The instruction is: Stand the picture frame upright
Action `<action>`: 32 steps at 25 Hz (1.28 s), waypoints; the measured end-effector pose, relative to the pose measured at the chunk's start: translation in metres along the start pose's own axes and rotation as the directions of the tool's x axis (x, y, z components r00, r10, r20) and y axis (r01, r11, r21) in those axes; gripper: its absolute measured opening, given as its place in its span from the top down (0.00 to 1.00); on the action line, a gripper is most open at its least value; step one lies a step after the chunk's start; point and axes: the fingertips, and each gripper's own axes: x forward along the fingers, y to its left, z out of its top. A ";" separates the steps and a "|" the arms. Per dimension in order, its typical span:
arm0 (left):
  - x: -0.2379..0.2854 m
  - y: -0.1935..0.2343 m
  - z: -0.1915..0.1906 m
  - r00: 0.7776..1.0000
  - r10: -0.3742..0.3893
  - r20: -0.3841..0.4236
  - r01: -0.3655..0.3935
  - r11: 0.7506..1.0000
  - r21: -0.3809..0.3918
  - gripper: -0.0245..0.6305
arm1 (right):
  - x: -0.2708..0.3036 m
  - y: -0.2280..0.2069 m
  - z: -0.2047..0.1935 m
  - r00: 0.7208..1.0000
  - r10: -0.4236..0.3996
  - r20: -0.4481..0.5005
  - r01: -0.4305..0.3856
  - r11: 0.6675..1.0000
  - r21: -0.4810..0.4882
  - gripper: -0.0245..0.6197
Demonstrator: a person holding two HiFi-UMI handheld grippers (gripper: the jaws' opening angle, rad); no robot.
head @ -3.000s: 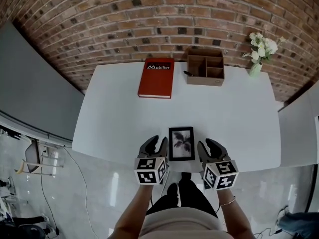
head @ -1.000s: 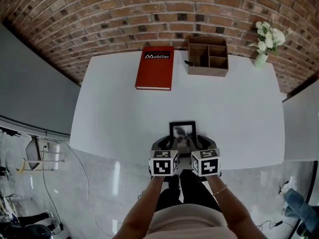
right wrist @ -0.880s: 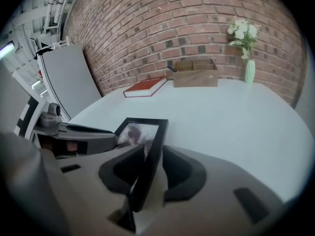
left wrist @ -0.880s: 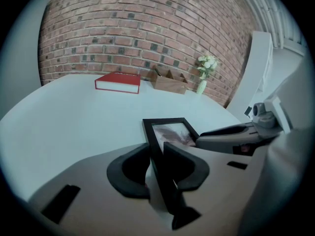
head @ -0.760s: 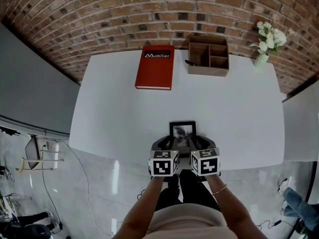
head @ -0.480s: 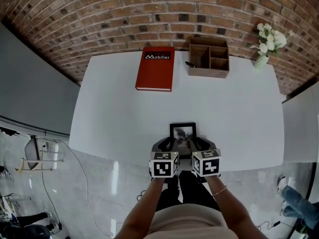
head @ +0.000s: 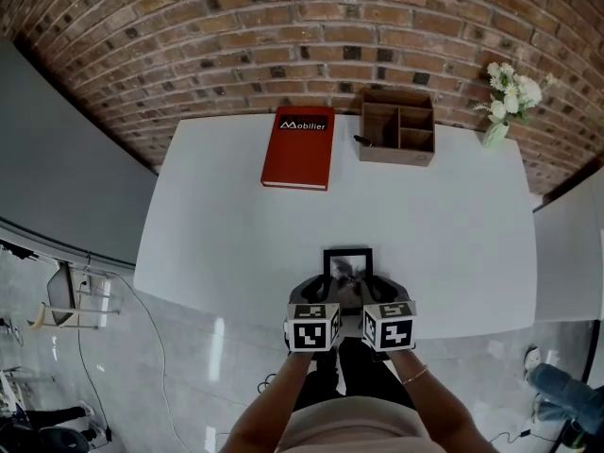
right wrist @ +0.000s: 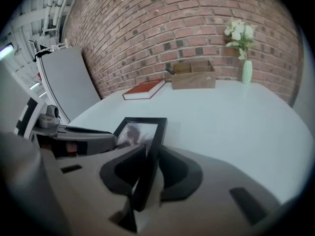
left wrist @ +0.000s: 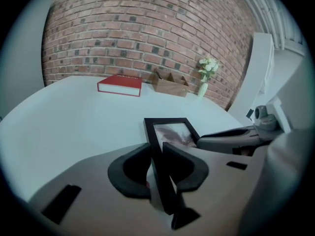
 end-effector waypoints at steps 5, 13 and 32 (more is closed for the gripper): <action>-0.008 0.000 0.016 0.998 0.022 0.057 -0.023 1.000 0.002 0.86 | -0.007 0.003 0.013 0.999 -0.001 0.051 0.002 1.000 -0.009 0.84; -0.021 -0.005 0.051 0.986 0.052 0.160 -0.058 0.998 0.030 0.87 | -0.023 0.005 0.047 0.989 0.014 0.150 -0.009 0.999 -0.033 0.84; -0.011 -0.060 0.161 0.938 -0.024 0.346 -0.028 0.989 0.146 0.87 | -0.065 -0.048 0.146 0.930 -0.023 0.367 0.064 0.993 -0.098 0.84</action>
